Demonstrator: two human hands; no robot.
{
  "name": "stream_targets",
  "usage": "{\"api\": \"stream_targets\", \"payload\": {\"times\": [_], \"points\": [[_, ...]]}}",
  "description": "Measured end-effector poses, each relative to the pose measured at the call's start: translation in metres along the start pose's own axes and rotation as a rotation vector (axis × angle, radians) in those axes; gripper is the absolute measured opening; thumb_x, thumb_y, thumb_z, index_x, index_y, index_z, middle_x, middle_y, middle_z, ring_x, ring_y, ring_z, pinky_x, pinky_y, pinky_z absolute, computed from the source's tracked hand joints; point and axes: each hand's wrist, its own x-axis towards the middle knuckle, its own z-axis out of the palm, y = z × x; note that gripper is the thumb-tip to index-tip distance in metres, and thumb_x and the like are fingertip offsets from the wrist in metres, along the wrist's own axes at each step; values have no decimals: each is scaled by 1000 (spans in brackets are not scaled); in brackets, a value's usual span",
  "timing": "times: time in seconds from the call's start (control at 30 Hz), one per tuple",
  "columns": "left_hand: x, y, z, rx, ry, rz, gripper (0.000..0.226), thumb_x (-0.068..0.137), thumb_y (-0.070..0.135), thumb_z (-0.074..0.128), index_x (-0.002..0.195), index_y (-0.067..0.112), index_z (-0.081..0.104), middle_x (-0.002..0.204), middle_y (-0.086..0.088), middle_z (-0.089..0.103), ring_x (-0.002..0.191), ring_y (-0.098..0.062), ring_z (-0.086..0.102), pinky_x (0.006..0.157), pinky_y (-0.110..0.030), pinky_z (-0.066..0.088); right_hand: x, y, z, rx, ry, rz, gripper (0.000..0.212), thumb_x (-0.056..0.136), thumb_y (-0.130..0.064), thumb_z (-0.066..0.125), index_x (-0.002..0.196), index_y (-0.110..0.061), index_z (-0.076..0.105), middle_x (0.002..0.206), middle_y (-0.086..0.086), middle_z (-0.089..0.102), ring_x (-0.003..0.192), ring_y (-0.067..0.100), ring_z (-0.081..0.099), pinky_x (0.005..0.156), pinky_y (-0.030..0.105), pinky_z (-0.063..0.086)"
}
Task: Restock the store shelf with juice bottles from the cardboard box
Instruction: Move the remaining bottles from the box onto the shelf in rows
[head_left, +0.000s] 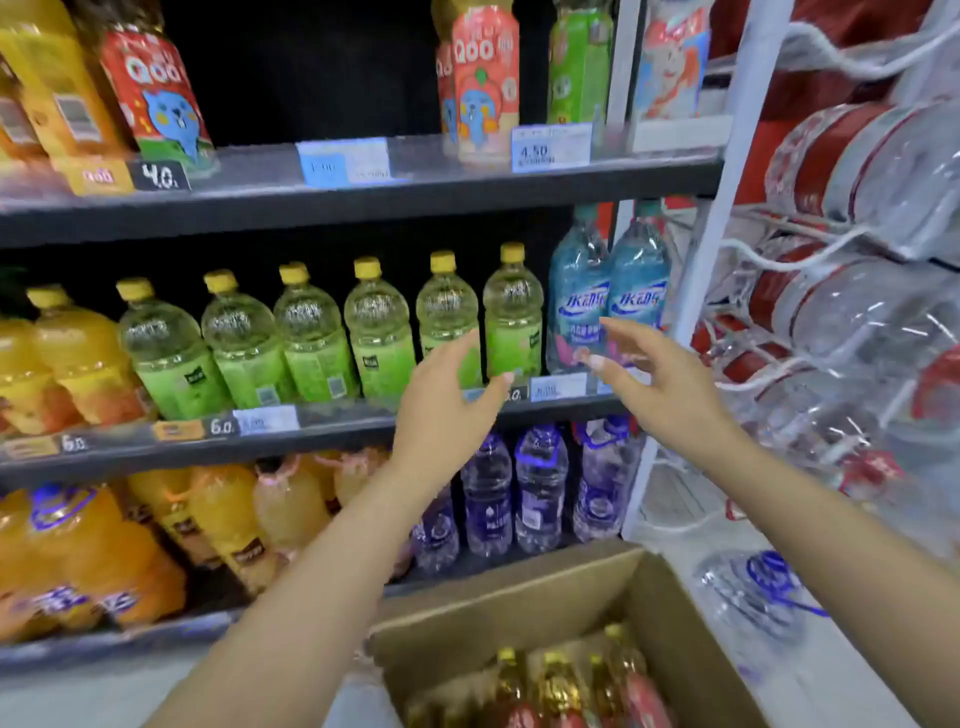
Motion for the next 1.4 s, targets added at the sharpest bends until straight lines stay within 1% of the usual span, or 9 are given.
{"api": "stream_targets", "payload": {"times": [0.2, 0.27, 0.33, 0.7, 0.87, 1.0, 1.13, 1.23, 1.4], "points": [[-99, -78, 79, 168, -200, -174, 58, 87, 39, 61, 137, 12, 49, 134, -7, 56, 124, -26, 51, 101, -34, 39, -110, 76, 54, -150, -189, 209, 47, 87, -27, 66, 130, -9, 55, 129, 10, 58, 120, 24, 53, 93, 20, 34], [-130, -104, 104, 216, -291, -252, 57, 87, 41, 60, 135, 12, 50, 128, -11, 59, 119, -29, 54, 96, -37, 45, -142, 102, 74, -158, -249, 281, 51, 85, -36, 66, 127, -9, 57, 125, 11, 61, 117, 25, 55, 92, 19, 35], [-160, -127, 124, 273, -403, -374, 58, 87, 47, 56, 136, 15, 48, 125, -11, 60, 117, -31, 55, 93, -38, 48, -170, 126, 91, -181, -320, 352, 58, 83, -48, 60, 127, -10, 58, 123, 10, 62, 117, 24, 55, 94, 23, 36], [-266, -217, 202, 355, -783, -693, 58, 83, 59, 50, 120, 14, 56, 117, -10, 64, 109, -31, 61, 87, -38, 52, -259, 219, 172, -379, -609, 689, 60, 86, -50, 58, 136, -21, 43, 131, 11, 53, 119, 32, 50, 97, 40, 45], [-277, -228, 229, 270, -839, -733, 38, 87, 54, 53, 100, 19, 60, 89, -1, 69, 83, -19, 65, 75, -34, 55, -264, 246, 189, -423, -645, 817, 53, 86, -49, 58, 129, -22, 46, 118, 7, 60, 104, 26, 58, 84, 36, 50], [-284, -231, 253, 32, -808, -886, 26, 86, 49, 61, 93, 25, 62, 95, 0, 69, 84, -18, 63, 80, -30, 50, -262, 245, 222, -356, -738, 843, 54, 88, -47, 57, 130, -15, 46, 113, 7, 67, 92, 21, 61, 74, 28, 47], [-294, -232, 275, -26, -732, -926, 31, 85, 42, 66, 105, 23, 53, 91, 6, 60, 99, -22, 62, 74, -28, 43, -272, 255, 249, -355, -886, 898, 57, 85, -50, 59, 128, -14, 48, 122, 9, 62, 111, 27, 59, 89, 33, 49], [-298, -238, 284, 2, -693, -969, 50, 82, 42, 69, 116, 14, 45, 98, 1, 61, 92, -20, 62, 71, -27, 42, -273, 266, 253, -327, -968, 897, 60, 84, -52, 60, 132, -17, 48, 129, 6, 57, 119, 28, 54, 97, 34, 44], [-296, -248, 294, -7, -693, -1010, 49, 79, 37, 73, 115, 13, 51, 105, -4, 66, 93, -22, 63, 72, -29, 47, -282, 280, 259, -255, -943, 963, 52, 80, -52, 64, 119, -18, 59, 117, 5, 65, 105, 22, 62, 92, 36, 51]]}}
